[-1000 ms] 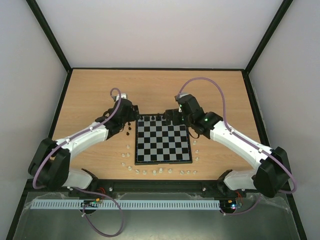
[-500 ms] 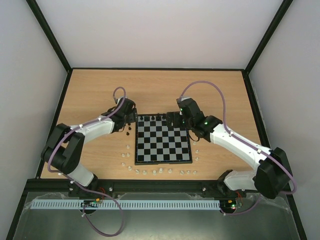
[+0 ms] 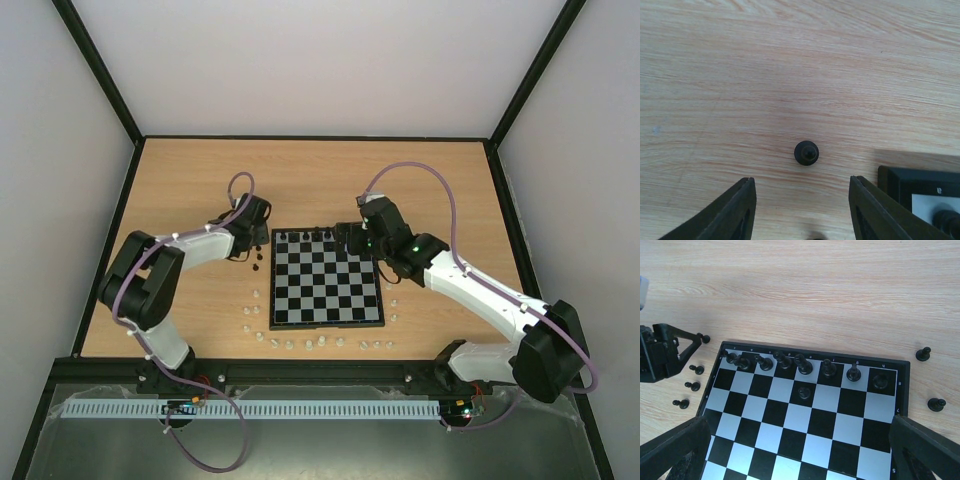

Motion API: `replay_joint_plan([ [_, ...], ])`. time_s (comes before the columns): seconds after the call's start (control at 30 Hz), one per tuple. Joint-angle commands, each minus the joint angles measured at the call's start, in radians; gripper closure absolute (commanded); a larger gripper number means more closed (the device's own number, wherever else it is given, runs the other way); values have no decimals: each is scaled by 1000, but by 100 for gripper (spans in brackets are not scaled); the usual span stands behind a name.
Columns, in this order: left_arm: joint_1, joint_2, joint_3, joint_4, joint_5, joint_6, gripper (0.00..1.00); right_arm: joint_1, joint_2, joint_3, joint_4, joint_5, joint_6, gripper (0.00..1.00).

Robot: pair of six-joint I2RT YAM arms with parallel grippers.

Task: Set up the chess pieces on the board
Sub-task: Pick up the chess piece at the center of the board.

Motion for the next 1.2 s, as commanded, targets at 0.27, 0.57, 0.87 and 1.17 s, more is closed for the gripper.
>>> replay_joint_plan([
  [0.27, 20, 96, 71, 20, 3, 11, 63, 5, -18, -16, 12, 18, 5, 2],
  [0.57, 24, 133, 93, 17, -14, 14, 77, 5, -7, -14, 15, 7, 5, 1],
  [0.87, 29, 145, 100, 11, -34, 11, 88, 5, -6, -16, 18, -14, 6, 1],
  [1.17, 30, 146, 105, 3, -38, 10, 98, 4, -3, -12, 14, -17, 7, 1],
])
